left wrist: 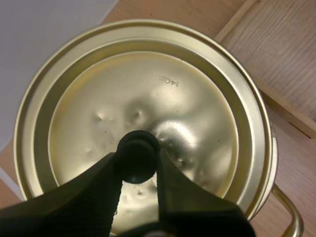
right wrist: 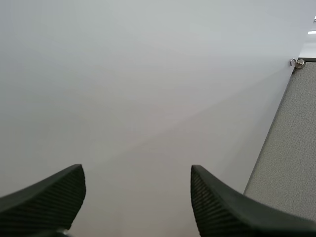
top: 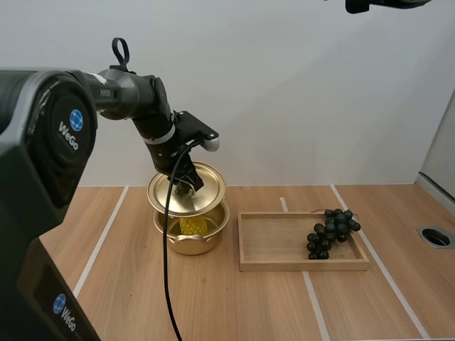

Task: Open the pot, put the pineapple inside, and close it

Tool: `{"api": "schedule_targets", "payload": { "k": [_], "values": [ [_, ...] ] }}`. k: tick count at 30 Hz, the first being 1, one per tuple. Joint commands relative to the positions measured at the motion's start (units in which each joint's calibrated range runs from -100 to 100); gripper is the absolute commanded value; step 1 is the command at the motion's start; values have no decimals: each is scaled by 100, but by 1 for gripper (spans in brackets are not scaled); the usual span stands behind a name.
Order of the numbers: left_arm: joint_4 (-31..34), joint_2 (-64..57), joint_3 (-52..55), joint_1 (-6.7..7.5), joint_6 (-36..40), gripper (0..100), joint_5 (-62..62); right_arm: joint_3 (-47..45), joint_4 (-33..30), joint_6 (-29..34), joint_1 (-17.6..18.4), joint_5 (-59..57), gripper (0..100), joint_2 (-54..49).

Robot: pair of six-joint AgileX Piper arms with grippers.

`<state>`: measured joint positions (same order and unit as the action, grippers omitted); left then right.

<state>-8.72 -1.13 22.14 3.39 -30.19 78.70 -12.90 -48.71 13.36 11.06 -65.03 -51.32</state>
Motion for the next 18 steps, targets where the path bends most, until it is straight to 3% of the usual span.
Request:
{"api": "schedule_targets", "payload": {
  "k": [1,10,18],
  "values": [
    [-92,120,-113,14,-91,0,155,32,-27,-31,-26,-36,100,-79],
    [-341,505,-251,14,-394,0,2113,32,-27,-31,-26,-36,100,-79],
    [-341,533,-251,14,-385,0,916,32,-27,-31,-26,-36,100,-79]
  ]
}}
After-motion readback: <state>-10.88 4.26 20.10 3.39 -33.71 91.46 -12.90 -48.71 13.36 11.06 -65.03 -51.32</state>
